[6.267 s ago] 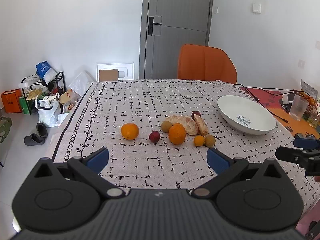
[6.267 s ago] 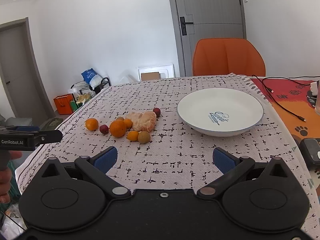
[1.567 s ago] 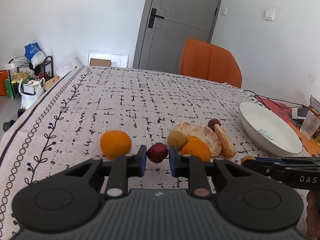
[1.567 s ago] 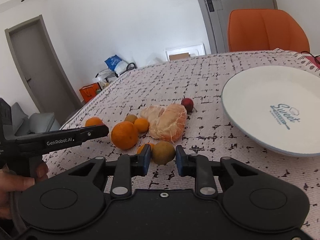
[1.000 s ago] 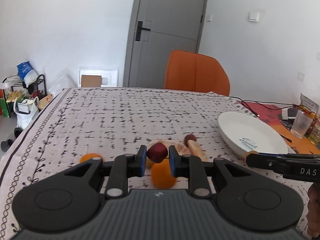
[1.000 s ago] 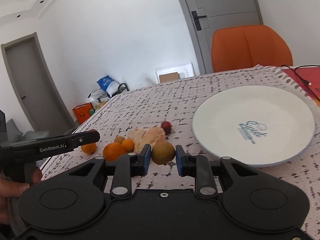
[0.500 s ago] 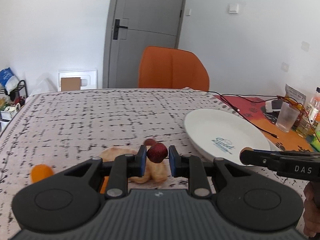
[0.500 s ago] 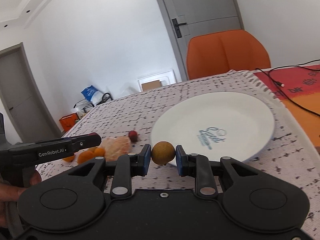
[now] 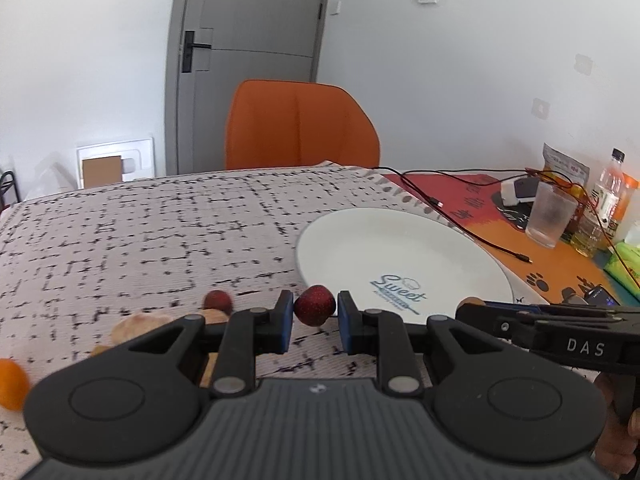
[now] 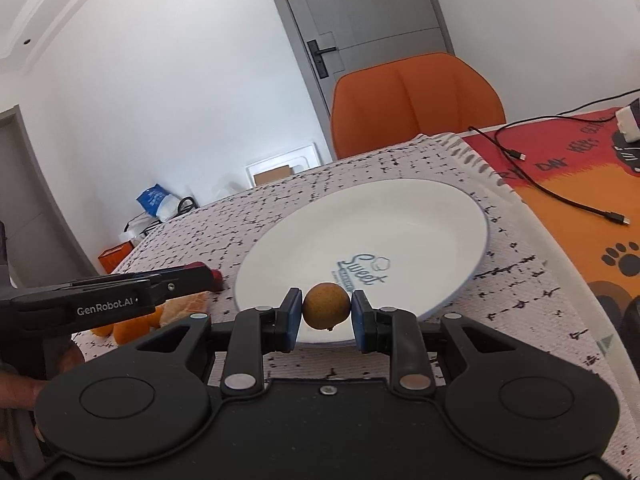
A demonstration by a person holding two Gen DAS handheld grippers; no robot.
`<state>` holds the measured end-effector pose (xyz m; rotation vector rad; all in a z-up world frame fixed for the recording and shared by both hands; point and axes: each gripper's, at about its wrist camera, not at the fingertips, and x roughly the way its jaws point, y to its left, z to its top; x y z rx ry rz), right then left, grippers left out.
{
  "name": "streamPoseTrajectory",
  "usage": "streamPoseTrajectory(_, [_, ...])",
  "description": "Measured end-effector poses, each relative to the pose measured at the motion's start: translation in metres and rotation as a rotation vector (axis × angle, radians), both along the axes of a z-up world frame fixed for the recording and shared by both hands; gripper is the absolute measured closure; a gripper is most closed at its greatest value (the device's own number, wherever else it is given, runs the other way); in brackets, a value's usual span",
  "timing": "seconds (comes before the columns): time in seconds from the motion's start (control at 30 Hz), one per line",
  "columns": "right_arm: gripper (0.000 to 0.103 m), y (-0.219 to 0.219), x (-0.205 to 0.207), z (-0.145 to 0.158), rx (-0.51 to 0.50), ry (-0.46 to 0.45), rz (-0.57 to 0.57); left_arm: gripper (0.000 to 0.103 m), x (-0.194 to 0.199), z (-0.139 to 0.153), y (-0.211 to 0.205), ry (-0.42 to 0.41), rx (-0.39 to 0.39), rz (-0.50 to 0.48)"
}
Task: Organize fruits
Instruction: 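Carry both fruits onto the white plate and open both tools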
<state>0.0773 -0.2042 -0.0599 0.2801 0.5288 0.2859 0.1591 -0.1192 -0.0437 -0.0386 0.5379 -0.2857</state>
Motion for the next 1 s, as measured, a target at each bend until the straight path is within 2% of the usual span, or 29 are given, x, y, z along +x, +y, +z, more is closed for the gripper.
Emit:
streamPoseTrajectory(0.13, [0.073,-0.003,-0.002,0.001,-0.013,-0.015,-0.007,0.081,0.006,-0.002,-0.01,0.007,-0.001,-0.019])
streamPoseTrajectory(0.5, [0.072,-0.011,-0.009,0.002,-0.007,-0.021,-0.032,0.08,0.015,0.002,-0.027,0.007,-0.006,-0.063])
streamPoseTrajectory(0.53, [0.071,-0.011,-0.009,0.002,-0.008,-0.021,-0.032,0.077,0.015,0.003,-0.027,0.01,-0.009,-0.059])
streamPoseTrajectory(0.67, [0.064,-0.008,-0.011,0.004,-0.011,-0.025,-0.03,0.074,0.013,0.003,-0.023,0.029,-0.016,-0.056])
streamPoseTrajectory(0.77, [0.06,-0.006,-0.01,0.005,-0.012,-0.027,-0.029,0.063,0.011,0.003,-0.017,0.047,-0.018,-0.033])
streamPoseTrajectory(0.9, [0.048,-0.003,-0.012,0.007,-0.011,-0.032,-0.03,0.041,0.005,0.003,-0.003,0.047,-0.024,0.011])
streamPoseTrajectory(1.0, [0.04,0.001,-0.014,0.008,-0.017,-0.037,-0.029,0.032,0.0,0.004,0.008,0.05,-0.028,0.048])
